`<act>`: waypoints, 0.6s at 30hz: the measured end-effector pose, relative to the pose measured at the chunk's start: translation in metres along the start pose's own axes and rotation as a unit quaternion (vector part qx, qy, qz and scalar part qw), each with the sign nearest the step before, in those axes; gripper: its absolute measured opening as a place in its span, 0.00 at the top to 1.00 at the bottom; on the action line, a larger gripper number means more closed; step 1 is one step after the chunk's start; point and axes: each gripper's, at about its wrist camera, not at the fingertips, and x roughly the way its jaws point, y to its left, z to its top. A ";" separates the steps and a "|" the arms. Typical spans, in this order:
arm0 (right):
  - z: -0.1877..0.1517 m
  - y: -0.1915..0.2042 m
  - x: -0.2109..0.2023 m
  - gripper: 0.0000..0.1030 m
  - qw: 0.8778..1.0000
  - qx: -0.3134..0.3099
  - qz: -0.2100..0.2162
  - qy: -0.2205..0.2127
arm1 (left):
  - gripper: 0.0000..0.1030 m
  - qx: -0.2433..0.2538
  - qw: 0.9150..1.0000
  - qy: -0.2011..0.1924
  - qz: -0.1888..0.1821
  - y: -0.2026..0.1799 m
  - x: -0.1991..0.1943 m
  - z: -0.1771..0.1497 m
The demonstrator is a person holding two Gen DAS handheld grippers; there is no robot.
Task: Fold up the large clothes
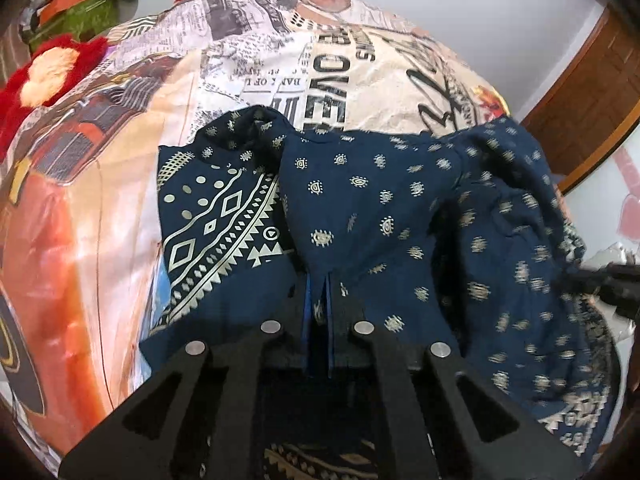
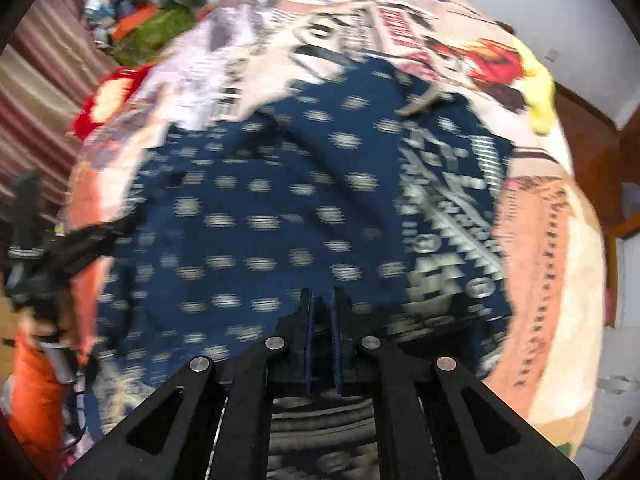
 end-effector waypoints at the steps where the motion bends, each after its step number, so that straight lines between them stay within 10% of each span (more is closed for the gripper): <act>1: -0.001 0.008 0.000 0.97 1.000 -0.007 0.011 0.002 | 0.93 -0.004 1.000 0.002 -0.004 -0.001 -0.004 -0.001; 6: -0.018 0.036 0.026 0.97 0.997 -0.059 -0.010 0.041 | 0.50 -0.015 0.998 0.027 -0.051 -0.010 -0.018 -0.017; 18: -0.060 0.029 -0.011 0.97 0.999 -0.043 -0.004 0.020 | 0.41 0.056 0.998 0.008 -0.012 -0.050 -0.036 -0.074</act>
